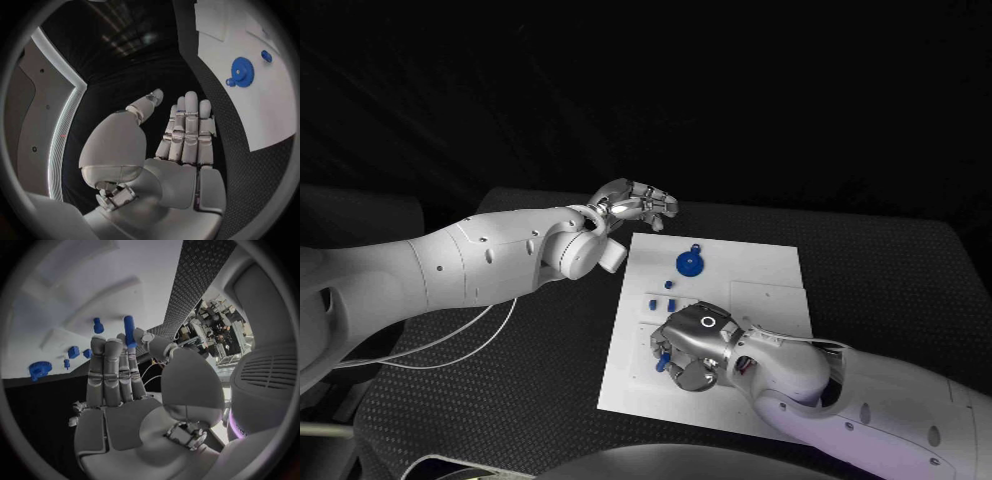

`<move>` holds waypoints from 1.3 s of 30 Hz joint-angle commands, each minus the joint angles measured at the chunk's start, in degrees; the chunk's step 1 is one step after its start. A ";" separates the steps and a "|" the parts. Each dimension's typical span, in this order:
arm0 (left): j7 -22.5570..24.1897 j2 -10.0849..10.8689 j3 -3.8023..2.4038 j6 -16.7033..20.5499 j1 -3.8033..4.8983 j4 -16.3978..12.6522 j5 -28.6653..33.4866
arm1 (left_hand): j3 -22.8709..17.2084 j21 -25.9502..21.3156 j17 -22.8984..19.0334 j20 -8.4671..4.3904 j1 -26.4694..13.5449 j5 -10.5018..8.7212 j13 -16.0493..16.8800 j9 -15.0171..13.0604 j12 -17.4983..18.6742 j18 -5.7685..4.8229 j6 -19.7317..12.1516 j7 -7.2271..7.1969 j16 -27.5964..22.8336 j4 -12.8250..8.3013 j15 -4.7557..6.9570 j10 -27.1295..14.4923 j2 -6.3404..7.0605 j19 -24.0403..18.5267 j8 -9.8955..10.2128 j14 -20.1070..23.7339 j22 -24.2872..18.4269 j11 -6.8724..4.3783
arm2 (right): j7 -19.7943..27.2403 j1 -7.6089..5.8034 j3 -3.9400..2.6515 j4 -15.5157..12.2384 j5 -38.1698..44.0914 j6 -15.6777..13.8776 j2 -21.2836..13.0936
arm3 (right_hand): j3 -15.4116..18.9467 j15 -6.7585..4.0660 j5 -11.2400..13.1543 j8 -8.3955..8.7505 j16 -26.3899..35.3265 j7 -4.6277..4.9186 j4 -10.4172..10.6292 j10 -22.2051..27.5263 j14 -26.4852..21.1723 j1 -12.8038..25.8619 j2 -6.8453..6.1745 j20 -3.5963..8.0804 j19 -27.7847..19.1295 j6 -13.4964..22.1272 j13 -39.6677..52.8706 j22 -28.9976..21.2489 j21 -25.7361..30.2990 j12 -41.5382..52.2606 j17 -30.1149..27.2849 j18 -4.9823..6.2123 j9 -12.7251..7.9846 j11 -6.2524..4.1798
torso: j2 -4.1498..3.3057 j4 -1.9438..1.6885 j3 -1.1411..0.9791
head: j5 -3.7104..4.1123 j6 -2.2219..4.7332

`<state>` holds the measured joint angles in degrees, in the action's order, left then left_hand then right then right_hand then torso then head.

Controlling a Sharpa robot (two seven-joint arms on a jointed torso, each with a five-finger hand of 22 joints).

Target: Assemble the parts on the task board

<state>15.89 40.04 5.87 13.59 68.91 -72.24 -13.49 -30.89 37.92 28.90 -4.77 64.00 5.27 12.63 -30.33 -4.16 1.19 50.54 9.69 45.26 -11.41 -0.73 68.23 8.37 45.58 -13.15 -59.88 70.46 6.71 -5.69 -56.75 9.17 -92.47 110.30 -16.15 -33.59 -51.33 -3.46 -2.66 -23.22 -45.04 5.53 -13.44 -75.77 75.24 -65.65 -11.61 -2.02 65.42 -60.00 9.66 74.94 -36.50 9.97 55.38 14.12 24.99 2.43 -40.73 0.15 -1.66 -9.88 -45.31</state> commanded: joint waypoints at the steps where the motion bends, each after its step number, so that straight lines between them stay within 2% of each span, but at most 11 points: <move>1: 0.35 -0.16 -0.04 -0.54 0.10 -0.08 0.36 | 0.25 -0.30 0.09 0.01 -0.47 0.19 -0.09 0.07 -0.20 1.00 -0.39 0.14 -0.22 0.10 -0.14 -0.51 -0.04 0.45 -0.39 -0.19 0.06 0.06 | 0.40 0.04 0.13 0.07 0.75 1.24 0.14 | -0.18 -0.45 -0.13 -0.25 -0.15 0.08 -0.06 -0.29 0.12 0.10 0.57 0.32 -0.03 -0.37 0.02 1.33 -0.28 0.40 0.08 0.88 0.08 -0.02 | 0.01 -0.01 -0.01 | -0.03 -0.08; 5: 0.33 -0.16 -0.04 -0.56 0.10 -0.05 0.37 | 0.26 -0.32 0.11 0.01 -0.48 0.19 -0.09 0.08 -0.20 1.00 -0.41 0.14 -0.25 0.10 -0.14 -0.52 -0.04 0.46 -0.39 -0.19 0.07 0.06 | 0.29 0.06 0.44 0.40 0.93 1.39 0.24 | -0.19 -0.45 -0.13 -0.24 -0.16 0.09 -0.09 -0.29 0.12 0.12 0.59 0.33 -0.04 -0.37 0.03 1.33 -0.31 0.39 0.09 0.88 0.08 -0.02 | 0.01 0.00 0.00 | -0.05 -0.14; 16: 0.30 -0.21 -0.04 -0.71 0.10 -0.07 0.37 | 0.27 -0.36 0.16 0.01 -0.49 0.19 -0.10 0.09 -0.20 1.00 -0.44 0.15 -0.30 0.12 -0.15 -0.53 -0.05 0.46 -0.39 -0.19 0.10 0.06 | -0.85 0.07 0.74 0.93 3.79 2.24 0.79 | -0.21 -0.45 -0.13 -0.25 -0.19 0.08 -0.19 -0.31 0.13 0.14 0.57 0.33 -0.07 -0.40 0.06 1.33 -0.37 0.38 0.13 0.88 0.08 -0.03 | 0.00 0.01 0.00 | -0.11 -0.22; 31: 0.28 -0.38 -0.05 -0.73 0.10 -0.03 0.37 | 0.27 -0.41 0.24 0.01 -0.50 0.18 -0.11 0.11 -0.21 1.00 -0.47 0.16 -0.38 0.13 -0.15 -0.54 -0.06 0.47 -0.41 -0.19 0.13 0.06 | -0.59 0.07 0.94 0.68 3.47 2.98 1.90 | -0.24 -0.46 -0.13 -0.25 -0.24 0.06 -0.29 -0.34 0.15 0.20 0.56 0.33 -0.11 -0.44 0.11 1.33 -0.46 0.37 0.19 0.88 0.09 -0.03 | 0.02 -0.03 0.02 | -0.09 -0.31; 39: 0.26 -0.42 -0.05 -0.75 0.10 -0.05 0.37 | 0.28 -0.44 0.27 0.01 -0.50 0.18 -0.12 0.12 -0.21 0.99 -0.48 0.16 -0.41 0.13 -0.15 -0.54 -0.06 0.47 -0.42 -0.19 0.15 0.07 | 0.05 0.07 1.33 0.89 1.82 3.85 2.27 | -0.23 -0.44 -0.13 -0.21 -0.26 0.09 -0.30 -0.29 0.13 0.37 0.48 0.30 -0.18 -0.41 0.12 1.32 -0.51 0.31 0.22 0.88 0.08 -0.01 | -0.01 0.00 0.04 | -0.05 -0.37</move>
<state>15.83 39.77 5.87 13.53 68.91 -72.20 -13.46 -30.89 37.71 29.11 -4.81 64.00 5.27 12.59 -30.27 -4.16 1.31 50.33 9.90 45.04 -11.41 -0.73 68.03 8.37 45.79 -13.37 -59.88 70.55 6.91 -6.71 -56.90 10.23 -91.48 113.15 -14.24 -31.46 -51.39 -3.66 -2.39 -23.22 -45.17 5.73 -13.69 -75.62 75.41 -65.46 -11.43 -2.05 65.39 -60.02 9.70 74.95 -36.73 10.18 55.54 14.11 24.99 2.33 -40.70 0.15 -1.61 -9.93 -45.66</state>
